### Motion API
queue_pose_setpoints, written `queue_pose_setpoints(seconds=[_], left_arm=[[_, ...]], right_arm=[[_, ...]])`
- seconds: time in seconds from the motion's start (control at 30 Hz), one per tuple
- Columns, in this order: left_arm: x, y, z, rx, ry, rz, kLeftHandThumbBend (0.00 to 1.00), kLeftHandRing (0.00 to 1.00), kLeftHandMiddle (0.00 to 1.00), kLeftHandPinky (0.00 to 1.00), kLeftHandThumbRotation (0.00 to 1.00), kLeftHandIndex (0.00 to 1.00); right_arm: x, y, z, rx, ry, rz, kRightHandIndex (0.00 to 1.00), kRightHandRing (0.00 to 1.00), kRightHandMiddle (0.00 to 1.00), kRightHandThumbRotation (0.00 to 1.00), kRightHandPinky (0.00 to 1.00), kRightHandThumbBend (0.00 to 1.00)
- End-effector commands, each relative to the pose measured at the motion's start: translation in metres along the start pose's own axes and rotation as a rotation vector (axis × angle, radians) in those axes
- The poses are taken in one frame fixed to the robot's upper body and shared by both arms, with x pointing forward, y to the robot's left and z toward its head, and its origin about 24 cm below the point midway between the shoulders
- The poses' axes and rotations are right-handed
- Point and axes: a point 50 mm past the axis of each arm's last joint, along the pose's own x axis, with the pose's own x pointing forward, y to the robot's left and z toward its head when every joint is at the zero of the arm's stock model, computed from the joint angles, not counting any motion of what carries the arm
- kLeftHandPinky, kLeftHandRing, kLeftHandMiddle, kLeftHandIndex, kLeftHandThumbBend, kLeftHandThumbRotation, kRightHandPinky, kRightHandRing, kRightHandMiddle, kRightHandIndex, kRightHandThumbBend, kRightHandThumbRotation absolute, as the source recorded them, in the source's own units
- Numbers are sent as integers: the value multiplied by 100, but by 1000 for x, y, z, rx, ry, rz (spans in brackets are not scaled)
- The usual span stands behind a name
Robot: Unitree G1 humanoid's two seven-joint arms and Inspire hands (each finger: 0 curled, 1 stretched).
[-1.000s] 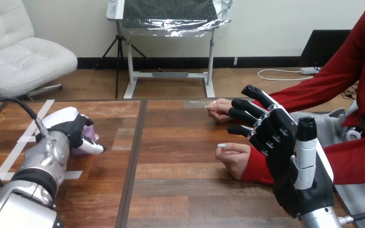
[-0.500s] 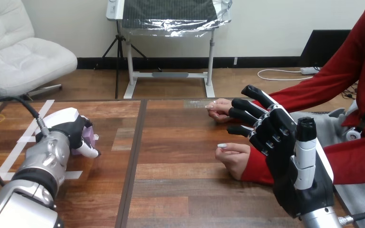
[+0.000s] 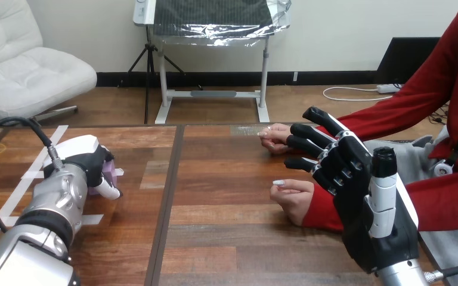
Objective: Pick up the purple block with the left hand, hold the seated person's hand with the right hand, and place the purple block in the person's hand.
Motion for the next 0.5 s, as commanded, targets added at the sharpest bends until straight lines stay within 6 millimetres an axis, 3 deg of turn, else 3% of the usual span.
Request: queue_pose_setpoints(seconds=[0.0,0.47], left_arm=[[1,20,10,39,-17,53,52,90,89,94,0,86],[1,20,10,56,-15,65,54,90,87,93,0,85]], right_arm=[[13,1,13,-18,-79,36,86,81,80,98,71,84],[14,1,14,-19,-81,38,85,81,80,98,70,83]])
